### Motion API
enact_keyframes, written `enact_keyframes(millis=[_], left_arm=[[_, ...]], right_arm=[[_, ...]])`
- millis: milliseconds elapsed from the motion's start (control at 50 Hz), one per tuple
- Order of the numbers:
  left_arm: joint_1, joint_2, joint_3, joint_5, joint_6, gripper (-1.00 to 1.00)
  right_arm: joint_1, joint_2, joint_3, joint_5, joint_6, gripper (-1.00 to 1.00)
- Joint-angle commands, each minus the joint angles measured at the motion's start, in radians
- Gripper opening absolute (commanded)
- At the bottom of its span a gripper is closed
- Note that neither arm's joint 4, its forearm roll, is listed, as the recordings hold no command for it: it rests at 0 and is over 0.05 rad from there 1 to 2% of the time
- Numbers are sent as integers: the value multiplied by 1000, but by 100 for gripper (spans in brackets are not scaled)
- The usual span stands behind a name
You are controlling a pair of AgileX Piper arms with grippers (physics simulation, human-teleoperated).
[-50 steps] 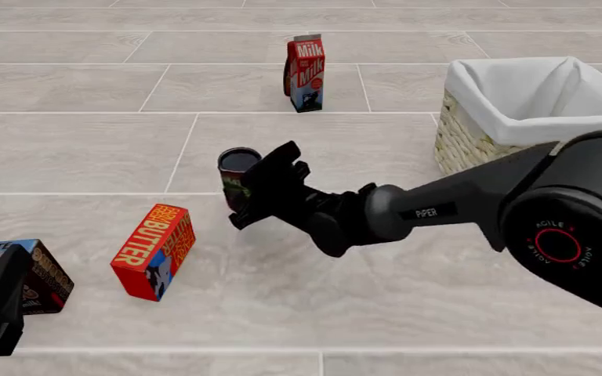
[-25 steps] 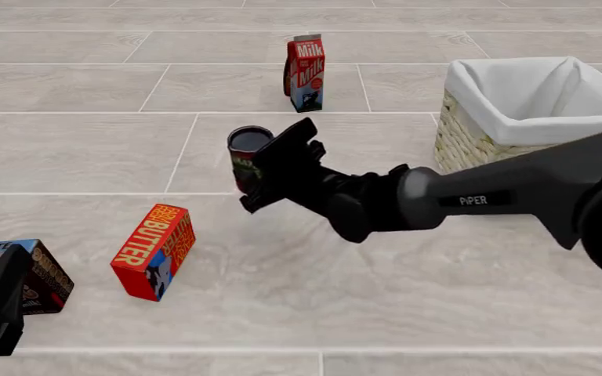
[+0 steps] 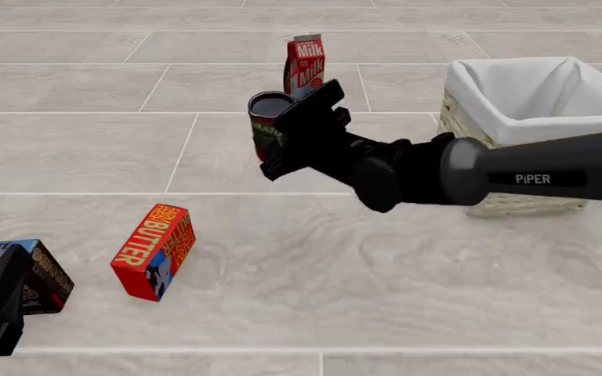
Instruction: Pick the tomato sauce and place it in the basket.
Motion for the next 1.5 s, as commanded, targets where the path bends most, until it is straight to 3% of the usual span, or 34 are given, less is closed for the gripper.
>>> enact_keyframes(millis=[20, 640, 680, 820, 940, 1040, 1200, 1500], left_arm=[[0, 0, 0, 0, 0, 100], [0, 0, 0, 0, 0, 100], [0, 0, 0, 0, 0, 100], [0, 0, 0, 0, 0, 100], [0, 0, 0, 0, 0, 100], [0, 0, 0, 0, 0, 100], [0, 0, 0, 0, 0, 100], [0, 0, 0, 0, 0, 100]], right_arm=[[-55, -48, -22, 40, -4, -100], [-202, -106, -107, 144, -19, -100], [-217, -101, -115, 156, -47, -100], [-235, -149, -129, 218, -31, -100], [-265, -179, -155, 270, 19, -100], [-260, -223, -147, 305, -3, -100], [-268, -269, -170, 378, 17, -100], [-314, -333, -187, 464, 0, -100]])
